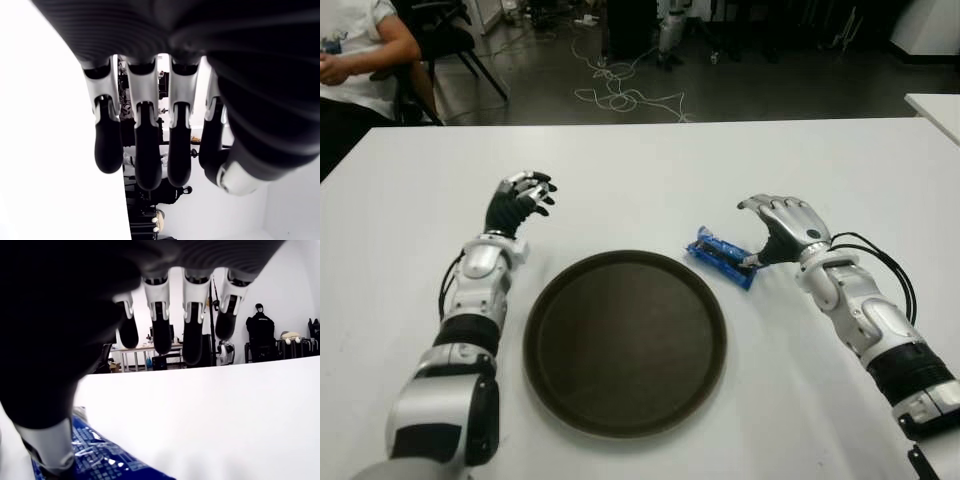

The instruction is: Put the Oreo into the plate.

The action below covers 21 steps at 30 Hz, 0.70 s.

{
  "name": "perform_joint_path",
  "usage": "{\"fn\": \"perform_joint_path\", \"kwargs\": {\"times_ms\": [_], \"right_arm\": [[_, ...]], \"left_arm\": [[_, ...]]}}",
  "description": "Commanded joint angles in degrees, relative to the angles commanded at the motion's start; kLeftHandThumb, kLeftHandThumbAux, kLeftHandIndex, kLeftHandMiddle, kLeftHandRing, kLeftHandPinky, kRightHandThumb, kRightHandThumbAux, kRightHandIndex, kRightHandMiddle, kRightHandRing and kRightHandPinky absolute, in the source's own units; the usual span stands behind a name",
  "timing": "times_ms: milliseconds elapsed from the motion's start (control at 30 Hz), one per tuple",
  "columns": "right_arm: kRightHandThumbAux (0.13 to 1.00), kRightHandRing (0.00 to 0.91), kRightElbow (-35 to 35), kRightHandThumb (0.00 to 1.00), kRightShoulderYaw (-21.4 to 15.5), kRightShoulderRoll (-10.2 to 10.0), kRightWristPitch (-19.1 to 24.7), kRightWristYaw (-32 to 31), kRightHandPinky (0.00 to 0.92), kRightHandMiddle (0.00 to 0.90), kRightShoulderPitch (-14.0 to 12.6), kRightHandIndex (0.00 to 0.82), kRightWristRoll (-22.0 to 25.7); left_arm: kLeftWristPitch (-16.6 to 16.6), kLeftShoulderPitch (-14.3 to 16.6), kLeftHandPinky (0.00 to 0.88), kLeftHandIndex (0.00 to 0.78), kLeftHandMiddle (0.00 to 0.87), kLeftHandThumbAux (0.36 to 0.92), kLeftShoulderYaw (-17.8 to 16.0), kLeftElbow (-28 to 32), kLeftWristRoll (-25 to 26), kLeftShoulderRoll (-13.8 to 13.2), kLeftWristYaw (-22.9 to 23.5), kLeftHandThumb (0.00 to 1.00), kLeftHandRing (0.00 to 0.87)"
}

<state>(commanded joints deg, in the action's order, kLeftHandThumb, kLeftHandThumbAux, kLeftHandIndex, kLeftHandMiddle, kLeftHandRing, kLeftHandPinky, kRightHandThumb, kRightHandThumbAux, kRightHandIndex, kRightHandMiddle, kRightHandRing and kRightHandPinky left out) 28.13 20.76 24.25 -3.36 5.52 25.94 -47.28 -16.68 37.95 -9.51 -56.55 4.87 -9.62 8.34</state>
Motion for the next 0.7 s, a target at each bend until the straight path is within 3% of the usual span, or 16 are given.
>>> {"fn": "perform_joint_path", "kwargs": {"times_ms": [367,700], "right_arm": [[0.767,0.212,0.53,0.0,0.11,-0.58,1.31,-0.36,0.18,0.212,0.37,0.223,0.45],[0.778,0.223,1.03,0.0,0.16,-1.27,2.5,0.41,0.204,0.223,0.62,0.226,0.92]], "left_arm": [[0.13,0.05,0.588,0.419,0.471,0.671,0.16,-0.06,-0.07,-0.04,-0.22,0.834,0.529],[-0.36,-0.03,0.559,0.419,0.47,0.672,0.31,0.04,-0.11,-0.08,0.1,0.833,0.512]]}}
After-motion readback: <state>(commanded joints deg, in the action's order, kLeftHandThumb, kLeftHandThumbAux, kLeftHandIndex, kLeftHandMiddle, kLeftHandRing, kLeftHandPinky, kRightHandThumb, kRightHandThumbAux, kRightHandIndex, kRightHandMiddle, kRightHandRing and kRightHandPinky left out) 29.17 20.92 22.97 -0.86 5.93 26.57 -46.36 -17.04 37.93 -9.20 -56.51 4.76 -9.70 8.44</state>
